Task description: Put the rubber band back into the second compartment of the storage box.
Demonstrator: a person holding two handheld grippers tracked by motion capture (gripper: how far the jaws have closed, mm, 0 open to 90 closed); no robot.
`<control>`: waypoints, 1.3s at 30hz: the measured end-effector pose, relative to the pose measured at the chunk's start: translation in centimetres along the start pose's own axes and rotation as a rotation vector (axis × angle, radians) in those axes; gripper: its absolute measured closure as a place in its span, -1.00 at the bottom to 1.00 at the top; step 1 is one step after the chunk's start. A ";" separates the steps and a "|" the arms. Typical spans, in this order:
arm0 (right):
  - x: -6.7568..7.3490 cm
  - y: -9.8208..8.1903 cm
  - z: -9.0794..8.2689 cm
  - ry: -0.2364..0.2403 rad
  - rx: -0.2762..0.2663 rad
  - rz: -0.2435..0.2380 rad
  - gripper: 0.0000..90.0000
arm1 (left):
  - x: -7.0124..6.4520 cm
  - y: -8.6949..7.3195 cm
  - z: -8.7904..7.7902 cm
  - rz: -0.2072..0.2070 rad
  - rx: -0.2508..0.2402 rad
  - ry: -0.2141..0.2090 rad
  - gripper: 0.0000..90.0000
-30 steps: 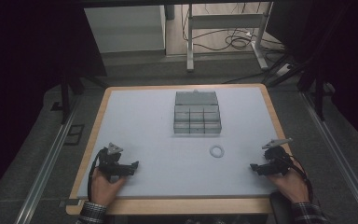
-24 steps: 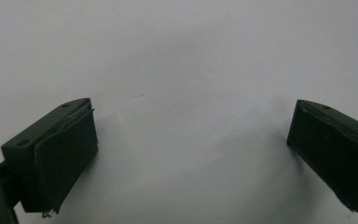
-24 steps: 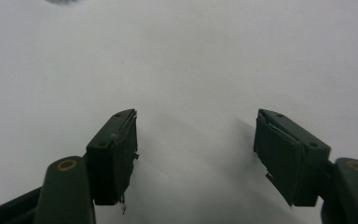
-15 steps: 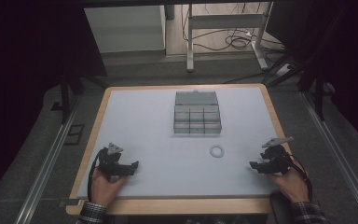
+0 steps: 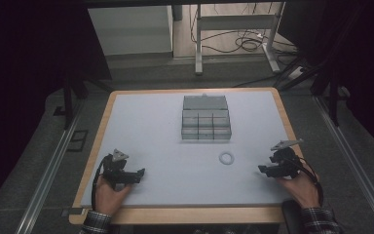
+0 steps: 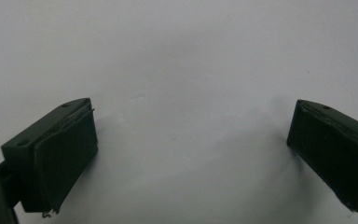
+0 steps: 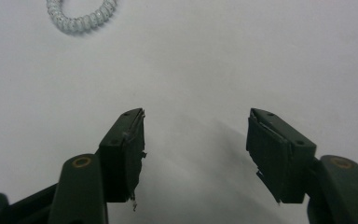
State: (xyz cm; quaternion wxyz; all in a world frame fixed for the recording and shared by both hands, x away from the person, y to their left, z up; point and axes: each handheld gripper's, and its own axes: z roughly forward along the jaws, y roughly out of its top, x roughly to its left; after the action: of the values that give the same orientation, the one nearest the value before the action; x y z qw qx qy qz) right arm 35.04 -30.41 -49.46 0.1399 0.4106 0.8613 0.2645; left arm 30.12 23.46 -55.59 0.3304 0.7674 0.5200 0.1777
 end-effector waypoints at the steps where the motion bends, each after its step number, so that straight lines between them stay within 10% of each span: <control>1: 0.0 0.0 0.0 0.000 0.000 0.000 -0.16 | 0.0 0.0 0.0 0.000 0.000 0.000 -0.96; 12: -0.5 1.6 0.3 0.039 0.022 0.026 -0.06 | 0.0 0.0 0.0 0.000 0.000 0.000 -0.96; 39: 0.8 7.1 3.3 0.086 0.157 -0.089 0.38 | 0.0 0.0 0.0 0.000 -0.002 -0.001 -0.96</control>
State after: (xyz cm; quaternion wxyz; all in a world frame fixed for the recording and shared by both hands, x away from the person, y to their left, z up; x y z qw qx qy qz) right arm 40.54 -24.91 -48.10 0.0817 0.3698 0.9020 0.2070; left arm 30.12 23.47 -55.60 0.3312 0.7672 0.5196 0.1780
